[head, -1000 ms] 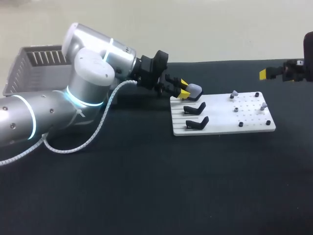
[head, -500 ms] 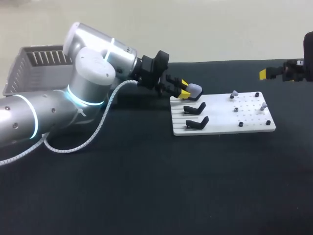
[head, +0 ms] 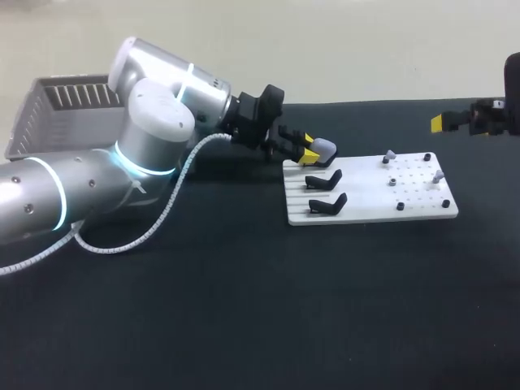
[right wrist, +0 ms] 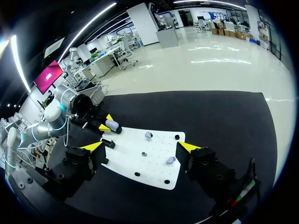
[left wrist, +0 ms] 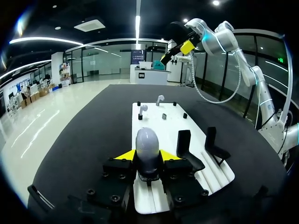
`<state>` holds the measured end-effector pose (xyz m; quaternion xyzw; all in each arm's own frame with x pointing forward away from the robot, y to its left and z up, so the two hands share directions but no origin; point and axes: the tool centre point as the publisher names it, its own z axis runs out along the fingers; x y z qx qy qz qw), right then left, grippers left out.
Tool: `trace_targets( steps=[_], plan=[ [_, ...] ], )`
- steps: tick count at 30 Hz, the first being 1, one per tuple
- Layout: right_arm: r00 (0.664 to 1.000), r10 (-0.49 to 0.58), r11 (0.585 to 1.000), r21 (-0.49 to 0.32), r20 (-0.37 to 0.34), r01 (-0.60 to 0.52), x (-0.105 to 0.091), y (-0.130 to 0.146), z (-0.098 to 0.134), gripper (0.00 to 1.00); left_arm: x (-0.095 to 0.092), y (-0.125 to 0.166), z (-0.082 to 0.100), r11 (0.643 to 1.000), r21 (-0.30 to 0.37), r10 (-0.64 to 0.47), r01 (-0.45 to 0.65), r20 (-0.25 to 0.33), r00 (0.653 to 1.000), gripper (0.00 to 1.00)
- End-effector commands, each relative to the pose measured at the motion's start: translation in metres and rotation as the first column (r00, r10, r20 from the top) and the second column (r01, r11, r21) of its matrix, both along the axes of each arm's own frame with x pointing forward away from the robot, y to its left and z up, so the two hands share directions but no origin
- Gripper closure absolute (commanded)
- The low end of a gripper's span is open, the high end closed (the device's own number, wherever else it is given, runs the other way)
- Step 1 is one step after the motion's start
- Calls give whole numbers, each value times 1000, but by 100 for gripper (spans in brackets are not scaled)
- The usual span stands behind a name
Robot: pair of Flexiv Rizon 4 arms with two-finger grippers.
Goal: Pick up each earbud case from the left stands, insert the matching earbuds, close the lid, and place the case in the box.
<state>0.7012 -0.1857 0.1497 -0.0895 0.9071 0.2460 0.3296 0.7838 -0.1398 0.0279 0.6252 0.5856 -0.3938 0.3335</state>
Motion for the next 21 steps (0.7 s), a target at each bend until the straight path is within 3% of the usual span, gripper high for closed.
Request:
trace_targets(
  steps=[1,13,21],
  plan=[
    [1000,0,1000,0,0,0,0,0,0,0,1,-1,-1,1000,-1,-5,5,4,1000,100],
    [1000,0,1000,0,0,0,0,0,0,0,-9,16,25,995,-96,22,-19,31,999,100],
    [1000,0,1000,0,0,0,0,0,0,0,-27,28,58,966,-257,17,-15,6,1000,100]
  ],
)
